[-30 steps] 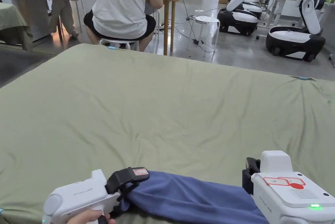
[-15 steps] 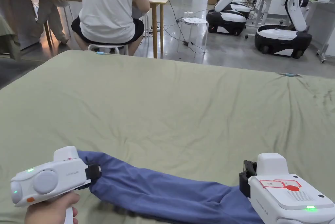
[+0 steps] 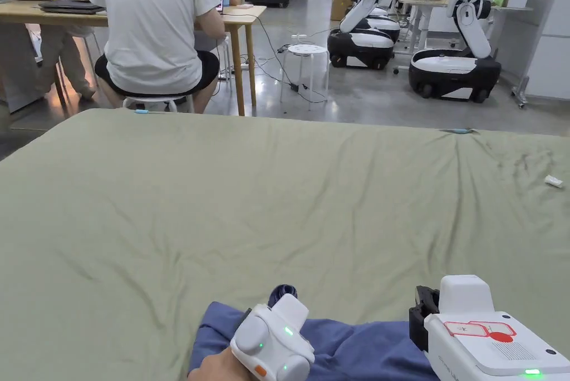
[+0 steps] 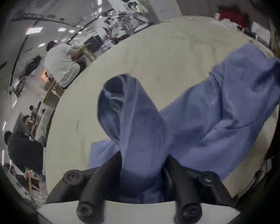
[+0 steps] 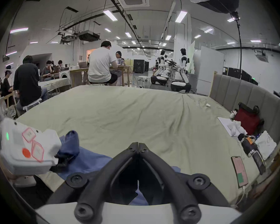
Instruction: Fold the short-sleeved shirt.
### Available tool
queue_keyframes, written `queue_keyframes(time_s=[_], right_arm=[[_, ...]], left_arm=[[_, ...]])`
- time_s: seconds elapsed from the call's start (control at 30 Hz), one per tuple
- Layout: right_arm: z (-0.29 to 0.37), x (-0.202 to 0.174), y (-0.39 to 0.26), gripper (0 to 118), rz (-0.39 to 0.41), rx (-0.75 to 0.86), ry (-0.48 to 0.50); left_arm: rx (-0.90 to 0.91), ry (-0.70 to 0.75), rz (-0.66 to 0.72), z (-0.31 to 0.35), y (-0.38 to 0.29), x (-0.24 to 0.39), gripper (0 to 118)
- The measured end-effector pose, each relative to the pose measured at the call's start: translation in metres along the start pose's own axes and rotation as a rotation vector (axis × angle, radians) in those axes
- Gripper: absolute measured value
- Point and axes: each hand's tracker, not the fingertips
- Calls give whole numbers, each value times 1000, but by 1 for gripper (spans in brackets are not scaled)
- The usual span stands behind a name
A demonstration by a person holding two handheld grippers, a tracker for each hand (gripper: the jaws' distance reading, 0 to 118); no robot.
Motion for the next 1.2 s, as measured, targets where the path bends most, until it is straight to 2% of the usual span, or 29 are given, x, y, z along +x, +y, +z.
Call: queue_keyframes(time_s=[0.03,0.07,0.1,0.2,0.27,0.33,0.37,0.4,0.43,0.47,0.5,0.6,0.7,0.8,0.87,0.9,1.0,1.03,1.13,1.2], right_arm=[[0,5,1,0,-4,1,-1],[1,10,1,0,-10,1,-1],[1,12,2,0,-12,3,-3],[3,19,4,0,-28,10,0],[1,21,3,0,-41,10,-2],[-3,22,-1,0,-53,8,-10],[-5,22,-2,0,-62,3,-6],[-7,22,-4,0,-66,-3,-1],[-11,21,-5,0,-66,-9,0],[-12,20,-6,0,-64,-14,3],[-11,19,-7,0,-64,-16,6],[-12,21,-8,0,-61,-15,5],[-12,24,-6,0,-65,-19,-2],[-10,24,-6,0,-60,-17,-9],[-11,25,-6,0,-56,-17,-5],[-11,25,-6,0,-54,-20,-7],[-12,23,-7,0,-52,-23,0],[-12,21,-8,0,-49,-20,0],[-17,15,-11,0,-42,-32,6],[-20,10,-12,0,-47,-40,15]], left_arm=[[34,-3,0,2,-1,0,79],[84,-63,50,7,-2,-4,99],[103,-125,110,14,-2,-12,105],[196,-323,463,41,-10,-51,104],[295,-289,647,73,-14,-75,104],[297,-248,790,76,-22,-91,103],[267,-269,787,71,-23,-94,98],[257,-280,754,45,-23,-93,83],[220,-292,721,35,-23,-91,43],[170,-293,697,25,-25,-86,7],[166,-289,710,19,-30,-82,0],[122,-436,792,-1,-37,-68,0],[105,-466,739,2,-31,-43,0],[50,-612,665,-11,-20,-11,0],[86,-529,539,-5,-13,7,0],[90,-507,523,-4,-12,7,0],[215,-551,727,24,-17,-26,0],[259,-523,775,35,-21,-42,0],[209,-411,729,39,-42,-84,0],[187,-403,883,38,-63,-113,0]])
